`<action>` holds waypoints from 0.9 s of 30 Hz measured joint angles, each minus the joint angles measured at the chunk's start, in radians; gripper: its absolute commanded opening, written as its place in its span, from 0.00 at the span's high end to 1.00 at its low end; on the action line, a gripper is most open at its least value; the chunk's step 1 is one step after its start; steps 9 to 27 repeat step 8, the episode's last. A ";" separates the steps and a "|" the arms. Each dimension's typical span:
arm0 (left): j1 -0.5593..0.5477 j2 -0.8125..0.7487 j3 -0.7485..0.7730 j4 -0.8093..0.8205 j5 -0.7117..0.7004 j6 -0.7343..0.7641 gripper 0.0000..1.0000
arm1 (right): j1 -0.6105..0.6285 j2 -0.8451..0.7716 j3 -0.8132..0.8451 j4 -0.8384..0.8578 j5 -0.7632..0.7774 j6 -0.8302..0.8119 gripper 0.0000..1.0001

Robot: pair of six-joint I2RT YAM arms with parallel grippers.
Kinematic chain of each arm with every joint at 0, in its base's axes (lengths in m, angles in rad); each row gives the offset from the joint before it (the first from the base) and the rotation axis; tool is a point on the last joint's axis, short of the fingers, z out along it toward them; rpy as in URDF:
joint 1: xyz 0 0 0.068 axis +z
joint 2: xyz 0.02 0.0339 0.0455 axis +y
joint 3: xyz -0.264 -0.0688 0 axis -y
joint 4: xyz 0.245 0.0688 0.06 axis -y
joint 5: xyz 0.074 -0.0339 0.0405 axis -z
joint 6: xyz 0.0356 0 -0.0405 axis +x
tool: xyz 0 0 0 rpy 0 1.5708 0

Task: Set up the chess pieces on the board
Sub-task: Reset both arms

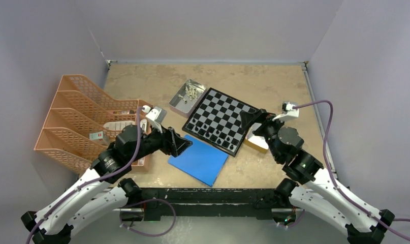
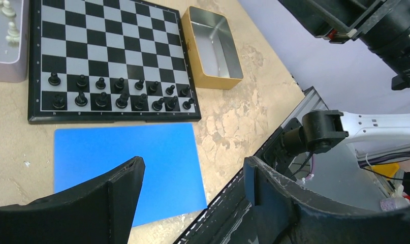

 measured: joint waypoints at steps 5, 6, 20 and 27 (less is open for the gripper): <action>0.000 -0.018 0.000 0.006 0.002 0.006 0.29 | 0.000 0.006 0.000 -0.001 0.001 0.003 0.01; 0.000 -0.020 0.000 0.008 0.002 0.007 0.29 | 0.000 0.009 0.000 0.000 0.002 0.005 0.01; 0.000 -0.024 0.000 0.009 0.005 0.007 0.28 | 0.000 0.011 0.000 -0.002 0.002 0.008 0.01; 0.000 -0.024 0.000 0.009 0.005 0.007 0.28 | 0.000 0.011 0.000 -0.002 0.002 0.008 0.01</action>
